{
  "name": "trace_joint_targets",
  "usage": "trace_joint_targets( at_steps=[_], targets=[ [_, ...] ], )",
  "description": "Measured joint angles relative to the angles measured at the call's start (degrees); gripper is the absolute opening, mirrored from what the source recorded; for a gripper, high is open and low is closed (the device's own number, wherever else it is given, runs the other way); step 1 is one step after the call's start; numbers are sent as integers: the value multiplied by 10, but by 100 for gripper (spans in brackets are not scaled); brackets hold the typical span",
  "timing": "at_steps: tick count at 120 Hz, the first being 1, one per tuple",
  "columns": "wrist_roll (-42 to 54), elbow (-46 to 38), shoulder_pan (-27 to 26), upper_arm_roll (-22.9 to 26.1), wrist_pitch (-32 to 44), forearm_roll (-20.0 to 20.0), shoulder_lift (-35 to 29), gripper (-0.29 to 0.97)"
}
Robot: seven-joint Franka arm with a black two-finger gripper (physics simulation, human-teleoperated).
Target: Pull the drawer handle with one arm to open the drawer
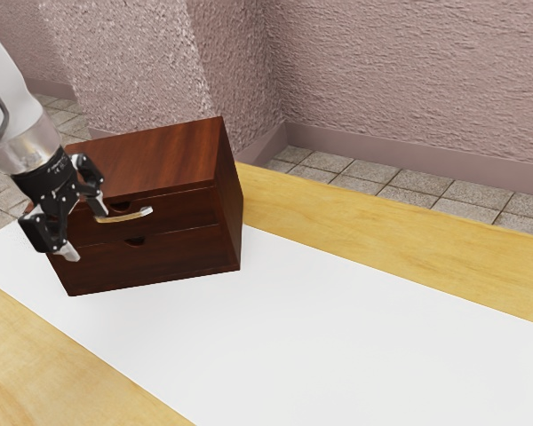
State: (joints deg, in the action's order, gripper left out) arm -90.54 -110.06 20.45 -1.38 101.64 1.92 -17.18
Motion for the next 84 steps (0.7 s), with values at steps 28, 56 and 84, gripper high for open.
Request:
trace_joint_targets(
  at_steps=[28, 56, 84],
  targets=[
    [-10, -1, 47, 10, 50, 0, 29, 68],
    [-14, 0, 190, 146, 71, 12, 37, 68],
    [-16, 2, 231, 192, 78, 23, 40, 68]
  ],
)
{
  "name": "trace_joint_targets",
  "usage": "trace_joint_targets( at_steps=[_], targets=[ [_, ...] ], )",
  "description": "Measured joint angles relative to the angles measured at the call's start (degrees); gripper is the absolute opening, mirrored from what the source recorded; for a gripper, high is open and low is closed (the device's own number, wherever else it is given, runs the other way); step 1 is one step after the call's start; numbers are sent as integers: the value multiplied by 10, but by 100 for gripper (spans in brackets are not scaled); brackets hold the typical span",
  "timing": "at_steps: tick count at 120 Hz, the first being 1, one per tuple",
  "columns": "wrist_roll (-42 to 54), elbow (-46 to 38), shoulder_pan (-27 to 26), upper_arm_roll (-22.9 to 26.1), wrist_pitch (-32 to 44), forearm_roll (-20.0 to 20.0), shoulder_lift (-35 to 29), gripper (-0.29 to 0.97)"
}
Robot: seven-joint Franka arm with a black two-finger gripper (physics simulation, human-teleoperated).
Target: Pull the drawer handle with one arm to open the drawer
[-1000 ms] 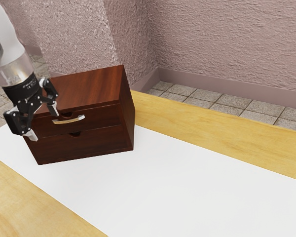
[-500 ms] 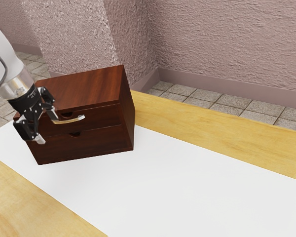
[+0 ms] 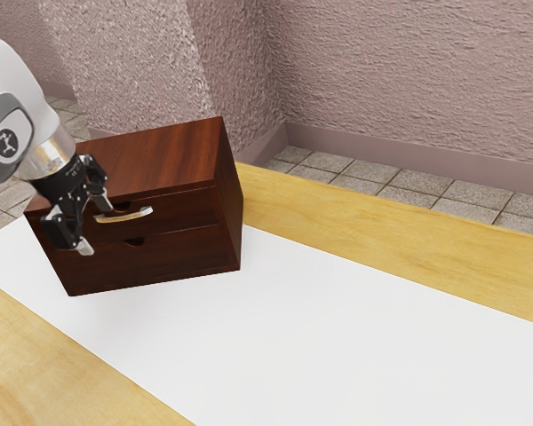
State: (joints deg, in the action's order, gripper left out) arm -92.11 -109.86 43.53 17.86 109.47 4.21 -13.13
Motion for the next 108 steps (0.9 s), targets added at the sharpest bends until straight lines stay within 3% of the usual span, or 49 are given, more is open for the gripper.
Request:
trace_joint_targets(
  at_steps=[108],
  targets=[
    [12, 35, 8, -5, 52, 11, 83, 68]
  ],
)
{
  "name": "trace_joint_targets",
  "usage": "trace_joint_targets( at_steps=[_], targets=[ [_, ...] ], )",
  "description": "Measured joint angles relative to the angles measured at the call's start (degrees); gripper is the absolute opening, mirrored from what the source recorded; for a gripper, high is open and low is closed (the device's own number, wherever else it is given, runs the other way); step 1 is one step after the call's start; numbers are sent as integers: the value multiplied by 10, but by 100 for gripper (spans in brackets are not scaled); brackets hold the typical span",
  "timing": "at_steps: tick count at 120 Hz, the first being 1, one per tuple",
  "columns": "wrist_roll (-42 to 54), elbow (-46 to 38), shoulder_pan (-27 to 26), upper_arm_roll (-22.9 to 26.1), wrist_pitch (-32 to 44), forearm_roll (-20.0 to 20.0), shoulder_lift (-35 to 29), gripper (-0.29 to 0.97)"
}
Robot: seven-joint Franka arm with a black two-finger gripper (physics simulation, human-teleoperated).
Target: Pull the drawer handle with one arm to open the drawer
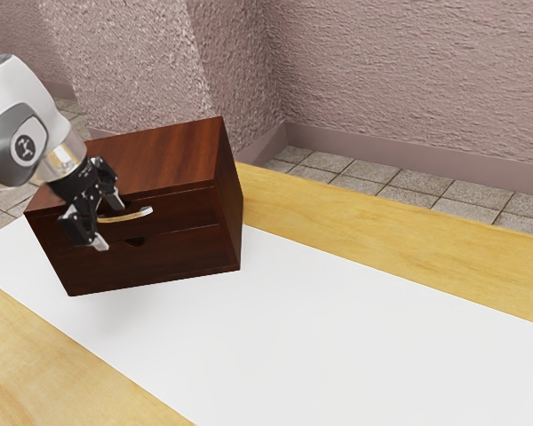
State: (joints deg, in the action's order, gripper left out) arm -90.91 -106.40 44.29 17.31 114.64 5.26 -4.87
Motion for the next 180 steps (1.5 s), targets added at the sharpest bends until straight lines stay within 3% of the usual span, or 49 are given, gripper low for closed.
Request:
trace_joint_targets(
  at_steps=[8, 30, 53, 91, 180],
  targets=[
    [1, 1, 0, 0, 1, 1, 1, 64],
    [4, 1, -3, 0, 3, 2, 1, 30],
    [6, -4, -5, -1, 4, 2, -3, 15],
    [8, -33, -11, -6, 4, 2, -32, 10],
    [10, -105, -37, -18, 9, 3, -95, 9]
  ],
)
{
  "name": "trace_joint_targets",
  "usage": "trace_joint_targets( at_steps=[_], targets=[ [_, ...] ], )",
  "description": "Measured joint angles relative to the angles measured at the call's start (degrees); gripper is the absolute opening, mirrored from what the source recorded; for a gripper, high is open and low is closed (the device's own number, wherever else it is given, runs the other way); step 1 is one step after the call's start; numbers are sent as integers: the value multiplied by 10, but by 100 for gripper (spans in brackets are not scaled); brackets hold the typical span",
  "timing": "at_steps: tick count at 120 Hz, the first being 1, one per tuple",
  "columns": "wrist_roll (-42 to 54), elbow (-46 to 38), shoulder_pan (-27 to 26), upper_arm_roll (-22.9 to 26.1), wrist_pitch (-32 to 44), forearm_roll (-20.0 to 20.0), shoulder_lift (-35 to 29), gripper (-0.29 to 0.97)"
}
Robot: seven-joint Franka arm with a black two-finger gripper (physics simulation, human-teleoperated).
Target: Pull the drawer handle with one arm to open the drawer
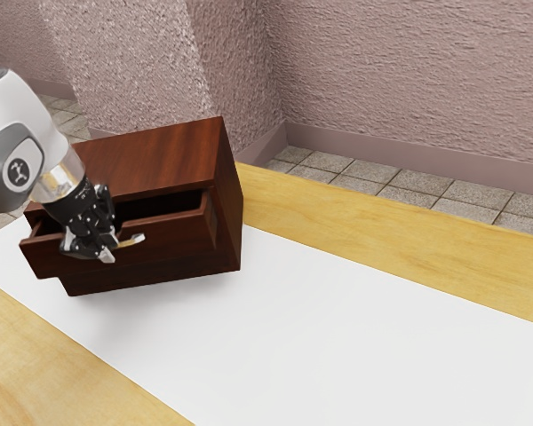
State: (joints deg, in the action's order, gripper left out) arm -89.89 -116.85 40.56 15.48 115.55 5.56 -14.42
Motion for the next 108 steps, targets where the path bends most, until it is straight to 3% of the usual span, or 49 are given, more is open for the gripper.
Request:
trace_joint_targets(
  at_steps=[108],
  targets=[
    [1, -93, -10, 2, 40, 23, -82, 9]
  ],
)
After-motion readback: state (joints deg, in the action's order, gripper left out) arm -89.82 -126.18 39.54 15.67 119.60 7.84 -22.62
